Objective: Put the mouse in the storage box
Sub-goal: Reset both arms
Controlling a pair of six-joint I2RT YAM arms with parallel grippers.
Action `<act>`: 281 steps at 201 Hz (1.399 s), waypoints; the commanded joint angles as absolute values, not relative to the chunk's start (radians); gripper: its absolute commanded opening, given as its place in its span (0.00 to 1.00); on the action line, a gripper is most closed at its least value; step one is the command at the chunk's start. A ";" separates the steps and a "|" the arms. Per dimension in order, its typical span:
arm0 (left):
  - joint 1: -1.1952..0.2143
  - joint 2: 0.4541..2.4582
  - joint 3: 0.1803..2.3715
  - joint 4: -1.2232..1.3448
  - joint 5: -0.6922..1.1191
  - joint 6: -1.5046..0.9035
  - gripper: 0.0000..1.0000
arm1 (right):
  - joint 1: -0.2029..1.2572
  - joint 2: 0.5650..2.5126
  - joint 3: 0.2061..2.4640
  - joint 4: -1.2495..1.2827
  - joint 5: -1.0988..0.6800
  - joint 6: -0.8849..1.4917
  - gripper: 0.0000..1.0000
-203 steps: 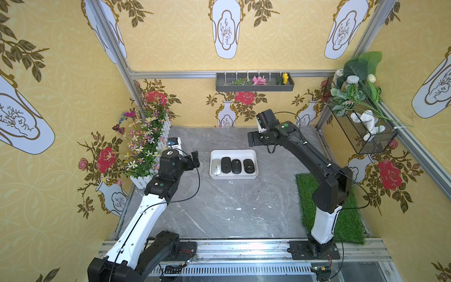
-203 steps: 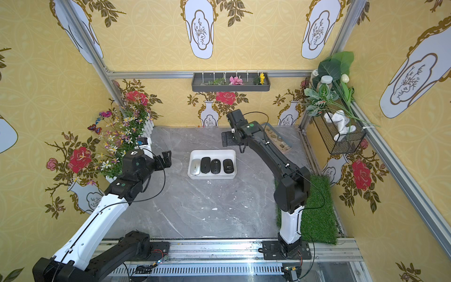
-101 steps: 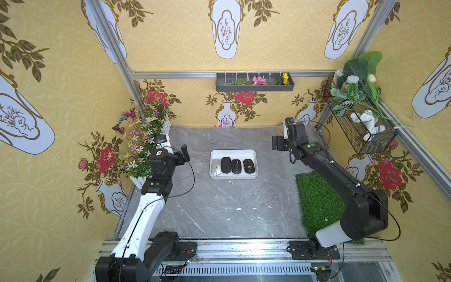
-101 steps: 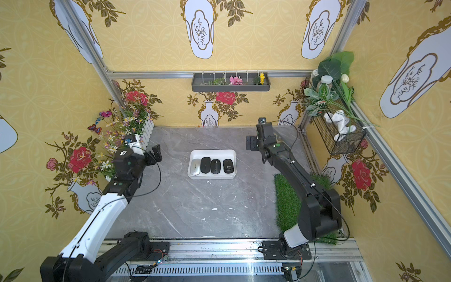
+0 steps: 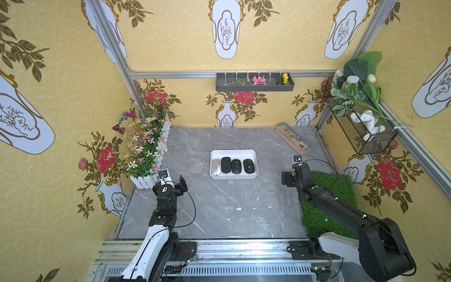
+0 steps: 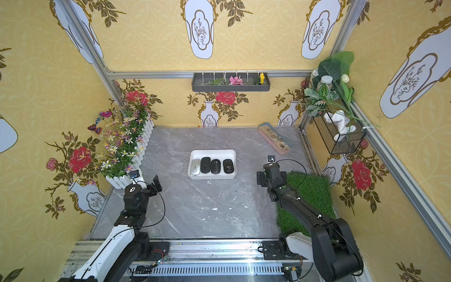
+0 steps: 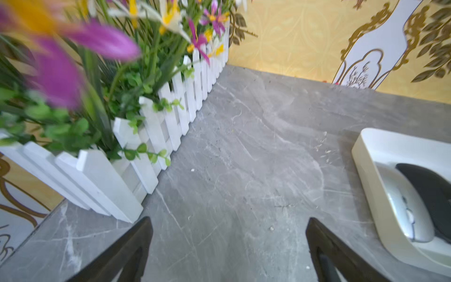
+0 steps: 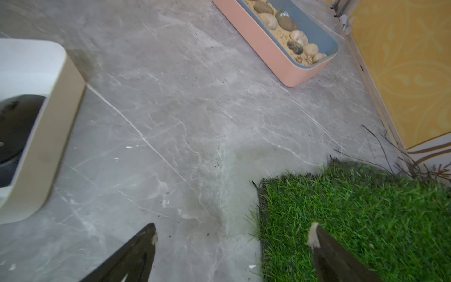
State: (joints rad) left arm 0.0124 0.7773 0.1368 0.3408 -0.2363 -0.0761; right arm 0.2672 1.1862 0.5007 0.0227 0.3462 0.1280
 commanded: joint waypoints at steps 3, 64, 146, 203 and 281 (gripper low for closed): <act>0.032 0.916 0.147 0.592 -0.163 -0.067 1.00 | 0.264 1.224 0.445 0.286 0.427 0.082 0.97; 0.118 1.231 0.184 0.815 0.066 -0.050 1.00 | 0.200 1.286 0.242 0.790 0.354 -0.043 0.97; 0.189 1.290 0.187 0.866 0.209 -0.078 1.00 | -0.022 1.446 0.261 0.878 -0.083 0.006 0.97; 0.189 1.299 0.207 0.847 0.071 -0.129 1.00 | -0.023 1.442 0.252 0.886 -0.071 0.008 0.97; 0.189 1.301 0.207 0.846 0.071 -0.129 1.00 | -0.034 1.444 0.256 0.874 -0.090 0.013 0.97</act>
State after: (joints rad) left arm 0.1890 1.2964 0.2058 0.8375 0.0757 -0.1280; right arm -0.0319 1.4445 0.2539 0.8604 -0.0788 0.0006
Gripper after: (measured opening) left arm 0.999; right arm 0.973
